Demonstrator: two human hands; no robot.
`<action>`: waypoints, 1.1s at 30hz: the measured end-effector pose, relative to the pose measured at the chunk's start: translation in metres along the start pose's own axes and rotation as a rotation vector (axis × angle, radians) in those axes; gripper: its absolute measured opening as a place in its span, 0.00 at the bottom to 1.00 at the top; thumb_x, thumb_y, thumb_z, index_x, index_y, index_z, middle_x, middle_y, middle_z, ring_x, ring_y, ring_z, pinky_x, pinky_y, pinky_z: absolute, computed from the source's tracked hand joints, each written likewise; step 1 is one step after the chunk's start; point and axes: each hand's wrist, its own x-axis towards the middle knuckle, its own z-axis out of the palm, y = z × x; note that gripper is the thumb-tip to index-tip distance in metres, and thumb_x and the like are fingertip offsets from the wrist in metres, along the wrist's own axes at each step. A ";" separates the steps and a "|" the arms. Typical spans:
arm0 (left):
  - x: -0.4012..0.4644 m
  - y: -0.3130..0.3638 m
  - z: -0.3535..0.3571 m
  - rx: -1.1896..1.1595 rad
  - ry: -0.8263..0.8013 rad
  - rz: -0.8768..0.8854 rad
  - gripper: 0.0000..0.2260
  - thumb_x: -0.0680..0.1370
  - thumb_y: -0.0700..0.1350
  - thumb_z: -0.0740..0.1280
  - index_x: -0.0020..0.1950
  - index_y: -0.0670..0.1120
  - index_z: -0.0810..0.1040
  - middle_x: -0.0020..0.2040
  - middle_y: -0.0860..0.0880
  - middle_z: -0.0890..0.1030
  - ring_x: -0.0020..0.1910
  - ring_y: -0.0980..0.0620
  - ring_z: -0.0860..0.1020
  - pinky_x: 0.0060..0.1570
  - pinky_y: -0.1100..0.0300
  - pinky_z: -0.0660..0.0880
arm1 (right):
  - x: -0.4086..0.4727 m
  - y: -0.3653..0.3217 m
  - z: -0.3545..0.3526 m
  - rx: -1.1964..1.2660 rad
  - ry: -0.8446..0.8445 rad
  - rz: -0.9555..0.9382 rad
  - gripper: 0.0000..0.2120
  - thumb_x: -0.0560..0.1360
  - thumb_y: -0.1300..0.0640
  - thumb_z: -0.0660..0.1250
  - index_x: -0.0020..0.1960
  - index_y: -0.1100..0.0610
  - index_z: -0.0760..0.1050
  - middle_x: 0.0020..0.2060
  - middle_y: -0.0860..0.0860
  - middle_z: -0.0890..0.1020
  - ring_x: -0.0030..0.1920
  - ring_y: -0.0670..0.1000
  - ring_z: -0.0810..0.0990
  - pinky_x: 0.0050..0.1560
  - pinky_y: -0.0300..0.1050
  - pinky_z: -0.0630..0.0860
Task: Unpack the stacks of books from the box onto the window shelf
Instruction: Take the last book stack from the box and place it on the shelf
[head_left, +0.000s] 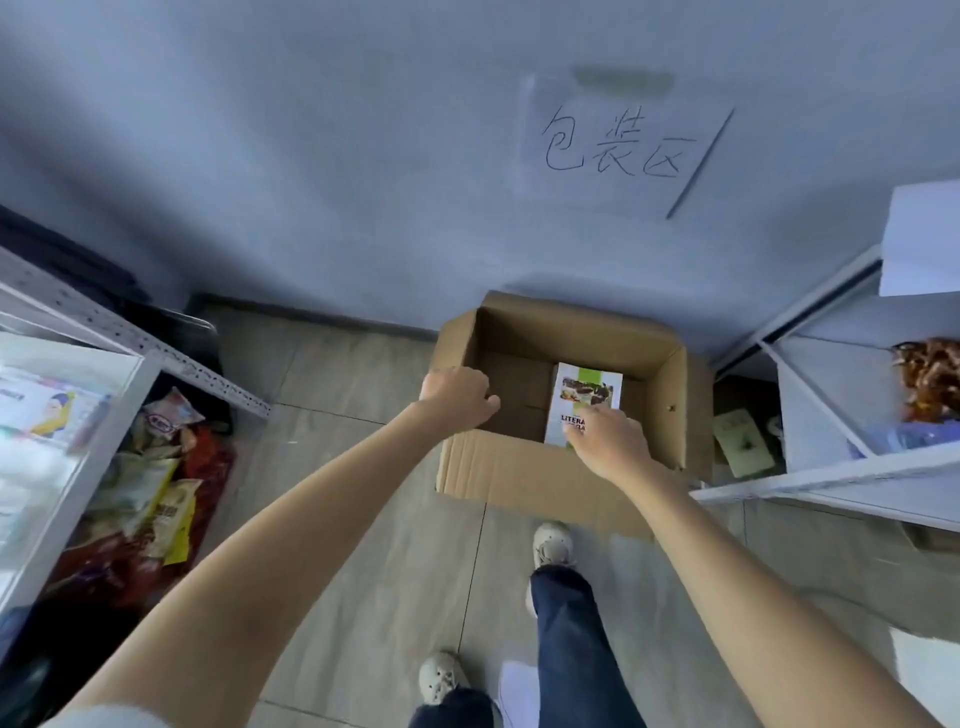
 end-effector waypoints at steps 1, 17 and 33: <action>0.015 0.013 0.009 -0.005 -0.035 0.001 0.19 0.81 0.54 0.56 0.52 0.43 0.81 0.47 0.46 0.83 0.43 0.48 0.80 0.43 0.57 0.77 | 0.011 0.014 0.005 -0.004 -0.025 0.008 0.21 0.81 0.49 0.53 0.69 0.58 0.71 0.66 0.57 0.75 0.66 0.59 0.72 0.64 0.53 0.69; 0.303 0.091 0.238 -0.126 -0.405 -0.143 0.16 0.80 0.52 0.57 0.51 0.43 0.78 0.44 0.48 0.78 0.40 0.48 0.75 0.30 0.60 0.65 | 0.256 0.210 0.160 0.258 -0.266 0.343 0.21 0.80 0.51 0.57 0.70 0.59 0.69 0.67 0.58 0.74 0.66 0.59 0.73 0.61 0.52 0.71; 0.392 0.088 0.364 -1.142 -0.525 -0.587 0.31 0.77 0.59 0.67 0.73 0.42 0.64 0.68 0.46 0.76 0.56 0.48 0.79 0.53 0.56 0.74 | 0.351 0.247 0.283 1.164 -0.234 0.711 0.16 0.77 0.59 0.68 0.62 0.65 0.76 0.60 0.61 0.81 0.58 0.60 0.80 0.55 0.49 0.75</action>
